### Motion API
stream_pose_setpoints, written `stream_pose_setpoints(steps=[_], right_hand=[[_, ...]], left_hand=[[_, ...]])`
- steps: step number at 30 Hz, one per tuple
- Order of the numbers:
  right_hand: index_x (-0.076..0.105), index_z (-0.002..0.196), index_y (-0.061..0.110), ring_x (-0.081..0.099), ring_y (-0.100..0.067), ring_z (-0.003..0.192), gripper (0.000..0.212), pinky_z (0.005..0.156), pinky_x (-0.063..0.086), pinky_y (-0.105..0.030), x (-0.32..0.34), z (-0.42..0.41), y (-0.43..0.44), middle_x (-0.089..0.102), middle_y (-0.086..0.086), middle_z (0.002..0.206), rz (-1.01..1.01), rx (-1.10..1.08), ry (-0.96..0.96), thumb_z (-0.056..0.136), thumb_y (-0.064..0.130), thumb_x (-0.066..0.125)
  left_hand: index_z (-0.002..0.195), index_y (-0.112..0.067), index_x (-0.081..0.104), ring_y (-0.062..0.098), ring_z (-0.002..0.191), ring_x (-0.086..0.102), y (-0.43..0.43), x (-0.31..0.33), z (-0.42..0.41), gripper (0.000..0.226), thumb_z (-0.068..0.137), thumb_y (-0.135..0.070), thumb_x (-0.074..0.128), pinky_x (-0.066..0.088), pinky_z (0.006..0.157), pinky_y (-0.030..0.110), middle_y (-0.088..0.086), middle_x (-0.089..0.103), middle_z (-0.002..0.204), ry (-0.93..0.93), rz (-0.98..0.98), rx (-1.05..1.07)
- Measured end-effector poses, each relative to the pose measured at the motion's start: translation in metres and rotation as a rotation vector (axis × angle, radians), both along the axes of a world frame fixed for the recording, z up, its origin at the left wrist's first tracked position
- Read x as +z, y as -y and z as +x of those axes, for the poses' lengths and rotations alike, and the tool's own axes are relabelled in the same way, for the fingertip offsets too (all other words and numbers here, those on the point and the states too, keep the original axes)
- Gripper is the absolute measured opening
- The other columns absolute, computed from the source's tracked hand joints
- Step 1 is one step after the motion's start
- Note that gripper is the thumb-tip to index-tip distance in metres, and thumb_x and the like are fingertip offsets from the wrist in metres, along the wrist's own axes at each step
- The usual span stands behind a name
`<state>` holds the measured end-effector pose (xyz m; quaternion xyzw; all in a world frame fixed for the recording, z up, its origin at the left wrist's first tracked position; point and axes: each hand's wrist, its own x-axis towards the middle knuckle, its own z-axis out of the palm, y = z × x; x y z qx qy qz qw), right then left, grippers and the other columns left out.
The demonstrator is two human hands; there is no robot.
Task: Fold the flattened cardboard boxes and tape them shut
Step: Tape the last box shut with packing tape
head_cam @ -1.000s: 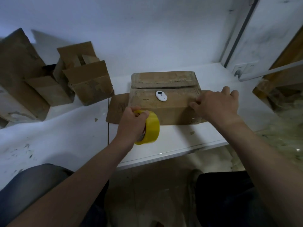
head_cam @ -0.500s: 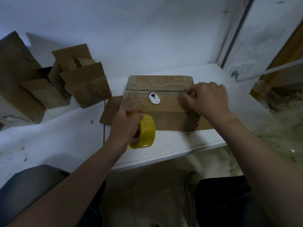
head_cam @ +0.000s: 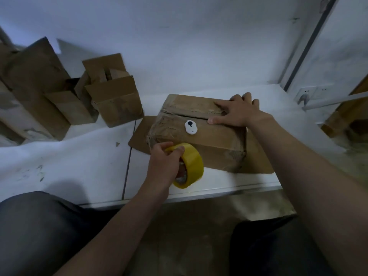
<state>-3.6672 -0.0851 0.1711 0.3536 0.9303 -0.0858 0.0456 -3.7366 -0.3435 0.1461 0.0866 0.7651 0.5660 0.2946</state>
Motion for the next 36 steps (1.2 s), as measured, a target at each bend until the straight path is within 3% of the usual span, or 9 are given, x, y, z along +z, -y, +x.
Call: stream_pose_setpoints(steps=[8,13,16,19,21,25,31,36], right_hand=[[0.032,0.145,0.056,0.041,-0.040,0.127,0.076,0.107,0.022,-0.053,-0.001,0.071,0.040,0.044,-0.015,0.136,0.040,-0.108,0.038,0.077,0.090,0.039],[0.031,0.147,0.052,0.036,-0.047,0.131,0.077,0.107,0.025,-0.052,-0.003,0.097,0.078,0.040,-0.018,0.144,0.063,-0.202,0.037,0.080,0.090,0.034],[0.022,0.150,0.057,0.027,-0.048,0.137,0.091,0.111,0.020,-0.055,0.000,0.103,0.100,0.023,-0.013,0.158,-0.028,-0.161,0.013,0.069,0.096,0.038],[0.010,0.151,0.060,0.018,-0.050,0.140,0.103,0.114,0.013,-0.056,0.002,0.105,0.118,0.001,-0.010,0.166,-0.036,-0.071,0.076,0.064,0.091,0.056],[0.013,0.150,0.059,0.019,-0.047,0.137,0.100,0.111,0.015,-0.056,-0.004,0.101,0.127,0.007,-0.007,0.165,0.067,-0.021,0.070,0.067,0.086,0.061],[0.027,0.147,0.056,0.026,-0.037,0.134,0.079,0.103,0.024,-0.051,-0.014,0.087,0.136,0.022,0.004,0.161,0.227,0.100,-0.001,0.076,0.085,0.048],[0.041,0.142,0.053,0.045,-0.037,0.114,0.060,0.089,0.031,-0.044,-0.020,0.051,0.138,0.048,0.004,0.146,0.461,0.058,-0.017,0.087,0.079,0.038],[0.041,0.144,0.051,0.036,-0.037,0.123,0.055,0.090,0.027,-0.044,-0.029,0.013,0.122,0.043,0.001,0.152,0.385,-0.011,-0.069,0.093,0.072,0.037]], left_hand=[[0.132,-0.029,0.047,0.027,0.119,0.052,0.006,0.000,0.015,0.039,0.096,-0.030,0.063,0.051,0.099,0.052,0.001,0.048,0.127,-0.013,0.053,0.026],[0.138,-0.018,0.052,0.030,0.120,0.054,-0.011,0.017,-0.013,0.043,0.098,-0.030,0.061,0.048,0.104,0.047,0.010,0.055,0.136,-0.195,-0.016,-0.039],[0.135,-0.015,0.057,0.030,0.117,0.057,-0.008,0.028,-0.032,0.043,0.096,-0.032,0.063,0.049,0.103,0.047,0.011,0.059,0.132,-0.271,-0.056,-0.093],[0.133,-0.017,0.061,0.028,0.111,0.060,0.008,0.030,-0.044,0.044,0.093,-0.034,0.066,0.053,0.098,0.049,0.010,0.061,0.127,-0.270,-0.059,-0.148],[0.131,-0.022,0.061,0.028,0.108,0.061,0.019,0.029,-0.048,0.042,0.092,-0.036,0.067,0.055,0.095,0.050,0.008,0.061,0.123,-0.260,-0.051,-0.178],[0.128,-0.026,0.062,0.028,0.106,0.062,0.028,0.029,-0.057,0.039,0.092,-0.037,0.067,0.055,0.093,0.051,0.006,0.061,0.121,-0.287,-0.030,-0.245],[0.126,-0.029,0.060,0.028,0.109,0.061,0.024,0.035,-0.084,0.033,0.093,-0.034,0.065,0.055,0.093,0.052,0.008,0.059,0.123,-0.352,-0.028,-0.297],[0.128,-0.030,0.060,0.031,0.109,0.061,0.016,0.032,-0.107,0.032,0.097,-0.030,0.063,0.057,0.091,0.052,0.013,0.059,0.122,-0.340,-0.024,-0.355]])
